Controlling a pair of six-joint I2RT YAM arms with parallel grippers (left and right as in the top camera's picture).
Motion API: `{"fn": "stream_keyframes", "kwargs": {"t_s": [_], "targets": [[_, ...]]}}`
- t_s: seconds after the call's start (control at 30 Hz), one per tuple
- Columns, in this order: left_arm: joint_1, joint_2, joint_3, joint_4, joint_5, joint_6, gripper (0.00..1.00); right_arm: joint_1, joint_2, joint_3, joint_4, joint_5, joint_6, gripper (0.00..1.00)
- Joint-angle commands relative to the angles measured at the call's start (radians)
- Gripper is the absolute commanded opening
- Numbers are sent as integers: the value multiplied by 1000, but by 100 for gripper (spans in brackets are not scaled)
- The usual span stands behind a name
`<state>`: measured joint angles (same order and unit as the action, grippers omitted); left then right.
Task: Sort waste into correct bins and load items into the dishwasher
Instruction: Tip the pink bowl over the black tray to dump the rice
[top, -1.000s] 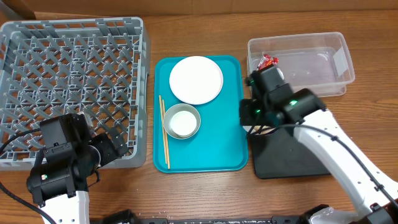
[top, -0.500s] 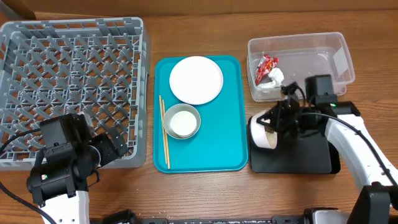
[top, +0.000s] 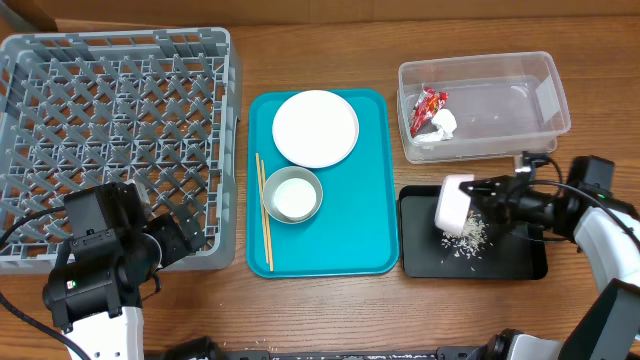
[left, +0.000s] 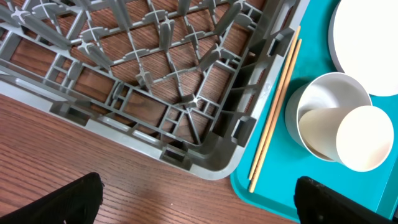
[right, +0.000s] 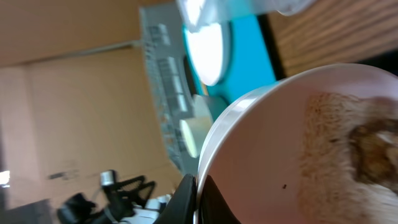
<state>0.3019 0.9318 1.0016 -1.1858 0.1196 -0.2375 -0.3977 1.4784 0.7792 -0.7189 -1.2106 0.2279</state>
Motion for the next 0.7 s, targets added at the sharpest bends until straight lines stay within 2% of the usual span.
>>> {"fn": "stream_keyframes", "kwargs": {"t_s": [0.0, 0.2, 0.67], "targets": [[5, -2, 23, 1, 4, -10, 100, -51, -9, -8, 3, -169, -19, 4], [5, -2, 22, 1, 4, -10, 100, -123, -8, -8, -4, -359, -10, 4], [5, -2, 22, 2, 3, -10, 100, -149, -8, -8, -46, -359, 37, 4]]}}
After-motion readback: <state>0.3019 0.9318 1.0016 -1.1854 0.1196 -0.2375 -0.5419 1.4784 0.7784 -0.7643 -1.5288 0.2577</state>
